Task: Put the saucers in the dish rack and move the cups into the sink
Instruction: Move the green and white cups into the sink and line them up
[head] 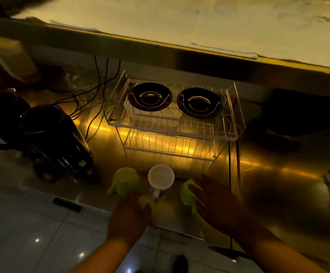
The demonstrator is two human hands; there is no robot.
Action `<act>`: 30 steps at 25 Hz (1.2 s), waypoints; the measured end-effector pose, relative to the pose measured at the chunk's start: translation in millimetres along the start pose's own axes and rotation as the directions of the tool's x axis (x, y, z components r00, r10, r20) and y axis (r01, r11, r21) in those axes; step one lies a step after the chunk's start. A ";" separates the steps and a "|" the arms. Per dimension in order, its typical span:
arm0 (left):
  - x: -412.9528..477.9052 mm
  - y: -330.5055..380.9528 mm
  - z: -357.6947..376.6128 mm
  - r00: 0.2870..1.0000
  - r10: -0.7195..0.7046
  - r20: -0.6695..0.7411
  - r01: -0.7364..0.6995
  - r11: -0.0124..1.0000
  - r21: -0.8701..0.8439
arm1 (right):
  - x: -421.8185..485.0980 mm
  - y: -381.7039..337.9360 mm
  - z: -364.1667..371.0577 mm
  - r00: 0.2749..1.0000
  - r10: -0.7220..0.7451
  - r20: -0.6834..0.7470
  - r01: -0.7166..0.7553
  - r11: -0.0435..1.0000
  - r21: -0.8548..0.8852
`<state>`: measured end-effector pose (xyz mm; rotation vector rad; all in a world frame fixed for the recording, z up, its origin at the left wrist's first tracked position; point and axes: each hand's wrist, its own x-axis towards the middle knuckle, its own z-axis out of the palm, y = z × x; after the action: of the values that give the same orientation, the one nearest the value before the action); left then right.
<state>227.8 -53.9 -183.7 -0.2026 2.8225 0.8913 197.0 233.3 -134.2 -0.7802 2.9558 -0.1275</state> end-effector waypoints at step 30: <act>47.8 82.7 172.7 0.729 -0.685 0.019 0.685 0.729 0.014 | 21.7 66.5 32.9 0.976 0.072 0.205 -0.063 0.997 -0.047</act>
<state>187.8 109.6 -286.8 -1.1404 2.3891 0.6819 149.0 278.3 -174.8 -0.6528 2.7906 0.0169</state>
